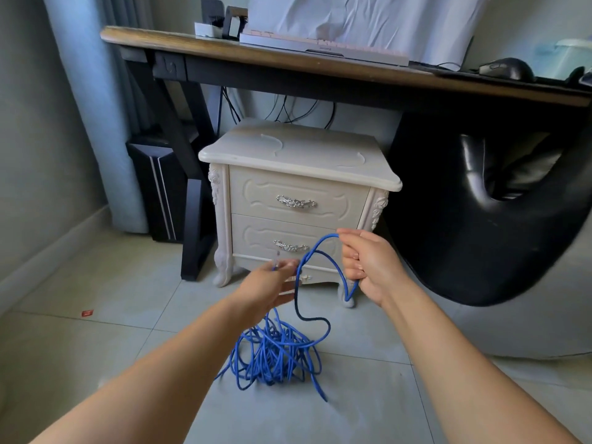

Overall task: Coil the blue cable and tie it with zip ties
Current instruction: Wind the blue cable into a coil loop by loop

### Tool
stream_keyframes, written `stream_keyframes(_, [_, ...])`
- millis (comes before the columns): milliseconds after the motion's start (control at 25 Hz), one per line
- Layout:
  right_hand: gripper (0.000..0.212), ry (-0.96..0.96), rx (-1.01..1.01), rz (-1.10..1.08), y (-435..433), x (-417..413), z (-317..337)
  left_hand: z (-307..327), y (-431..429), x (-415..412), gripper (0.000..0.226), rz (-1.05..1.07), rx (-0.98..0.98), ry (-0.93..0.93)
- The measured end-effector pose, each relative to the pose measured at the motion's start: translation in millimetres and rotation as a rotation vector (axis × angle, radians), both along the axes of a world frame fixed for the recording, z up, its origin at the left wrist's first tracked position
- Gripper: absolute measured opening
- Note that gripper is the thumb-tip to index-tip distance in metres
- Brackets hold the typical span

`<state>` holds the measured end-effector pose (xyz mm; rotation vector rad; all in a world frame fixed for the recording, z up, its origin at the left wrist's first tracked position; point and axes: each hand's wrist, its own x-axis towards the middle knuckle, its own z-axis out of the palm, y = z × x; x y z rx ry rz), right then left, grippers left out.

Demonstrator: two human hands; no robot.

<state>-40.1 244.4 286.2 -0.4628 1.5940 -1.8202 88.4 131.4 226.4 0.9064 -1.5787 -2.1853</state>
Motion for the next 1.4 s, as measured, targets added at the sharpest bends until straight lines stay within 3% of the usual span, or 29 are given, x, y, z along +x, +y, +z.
stream_keyframes(80, [0.006, 0.014, -0.024, 0.006, -3.8, -2.8, 3.5, -2.4, 3.9, -10.5, 0.027, -0.100, -0.119, -0.020])
stream_keyframes(160, [0.007, 0.150, 0.049, -0.039, -4.5, -13.5, 3.5, -3.6, -0.4, -16.9, 0.031, -0.069, -0.150, -0.008])
stream_keyframes(280, [0.009, 0.431, 0.225, -0.151, -0.7, -37.2, -2.7, -3.7, -19.7, -12.9, 0.014, 0.013, -0.121, -0.032])
stream_keyframes(400, [0.017, 0.546, 0.265, -0.280, 1.0, -48.2, -7.8, -5.9, -37.3, -5.2, 0.016, -0.003, -0.088, -0.022])
stream_keyframes(520, [0.017, 0.748, 0.497, -0.355, 3.8, -51.1, -10.2, -0.9, -43.1, -2.5, 0.014, -0.036, -0.066, 0.058])
stream_keyframes(720, [0.017, 1.064, 0.944, -0.153, 2.2, -42.9, -7.0, 5.2, -41.0, -1.1, 0.016, -0.011, -0.052, 0.144])
stream_keyframes(840, [0.018, 1.271, 1.000, 0.013, -8.8, -21.6, -13.6, 7.2, -39.0, -3.4, 0.019, 0.090, -0.117, 0.130])
stream_keyframes(920, [0.018, 1.192, 0.889, -0.016, -8.4, -20.1, -11.2, 5.4, -42.9, -1.2, 0.019, 0.167, -0.143, 0.057])
stream_keyframes(1000, [0.018, 0.983, 0.690, -0.105, -1.7, -28.4, -5.6, 1.4, -46.2, 4.3, 0.019, 0.173, -0.184, -0.036])
stream_keyframes(1120, [0.015, 0.819, 0.457, -0.140, 6.6, -36.8, -5.5, 1.5, -43.5, 8.1, 0.017, 0.116, -0.379, -0.153])
stream_keyframes(1240, [0.010, 0.725, 0.307, -0.098, 3.9, -29.0, -8.7, 22.8, -31.1, -4.4, 0.031, 0.018, -0.383, 0.001])
stream_keyframes(1320, [0.010, 0.604, 0.166, -0.058, -2.2, -23.3, -5.6, 36.0, -19.0, -17.1, 0.039, -0.130, -0.492, 0.013])
stream_keyframes(1400, [0.010, 0.519, 0.094, 0.008, -6.7, -18.4, -1.2, 37.2, -11.8, -26.5, 0.034, -0.193, -0.584, 0.019])
